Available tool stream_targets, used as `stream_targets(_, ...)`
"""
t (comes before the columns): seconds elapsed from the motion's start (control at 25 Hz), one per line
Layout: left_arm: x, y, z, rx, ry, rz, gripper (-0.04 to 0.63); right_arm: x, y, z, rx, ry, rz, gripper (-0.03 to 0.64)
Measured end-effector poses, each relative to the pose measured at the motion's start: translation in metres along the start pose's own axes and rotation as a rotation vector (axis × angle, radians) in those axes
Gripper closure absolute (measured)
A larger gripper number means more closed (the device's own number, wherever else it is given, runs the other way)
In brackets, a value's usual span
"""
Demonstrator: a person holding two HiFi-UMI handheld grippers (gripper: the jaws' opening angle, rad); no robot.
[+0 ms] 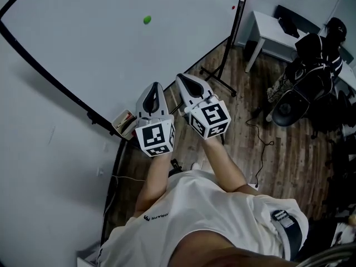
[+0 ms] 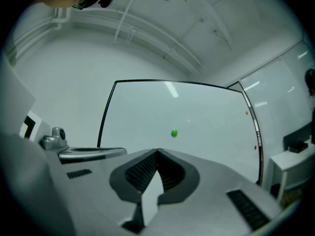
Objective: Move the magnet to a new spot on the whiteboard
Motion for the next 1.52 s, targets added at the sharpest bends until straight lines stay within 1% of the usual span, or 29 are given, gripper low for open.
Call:
stream_targets(0.12,-0.009,-0.001,0.002,-0.002,-0.019,-0.003,0.592,-0.007,0.001,0.01,-0.008,-0.017,-0.003,0.604)
stream_targets(0.28,-0.015,0.006,-0.003,-0.003,-0.036,-0.004,0.592,-0.02,0.005,0.012,-0.007,-0.036,-0.007,0.604)
stream_targets(0.48,-0.027,0.009,-0.014,0.005,-0.026,-0.007,0.592,-0.037,0.007,0.011,-0.002,-0.041,-0.017,0.604)
stream_targets(0.76,-0.038,0.009,-0.03,-0.008,-0.013,-0.002,0.592,-0.064,0.006,0.009,-0.018,-0.041,-0.017,0.604)
stream_targets(0.96,-0.039,0.018,-0.04,0.002,-0.02,-0.015,0.592,-0.079,0.008,0.01,-0.031,-0.035,-0.021,0.603)
stream_targets(1.32,-0.045,0.017,-0.043,-0.017,-0.015,-0.023,0.592,-0.097,0.006,0.011,-0.034,-0.055,-0.027,0.601)
stream_targets(1.36,-0.045,0.017,-0.044,-0.021,-0.016,-0.023,0.592,-0.1,0.006,0.01,-0.034,-0.059,-0.027,0.597)
stream_targets(1.44,-0.045,0.016,-0.047,-0.026,-0.02,-0.024,0.592,-0.106,0.004,0.007,-0.029,-0.067,-0.026,0.558)
stream_targets(1.52,-0.044,0.017,-0.05,-0.027,-0.023,-0.025,0.592,-0.112,0.003,0.005,-0.024,-0.071,-0.022,0.555)
Point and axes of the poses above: the fingertips, and each gripper's own axes: x backward along the fingers, z to its right, y out of its underside, the point moved 8 cm from there along x, backward along the fingers, and after that the axes turned 14 degrees about y, right-handed, at the moved point
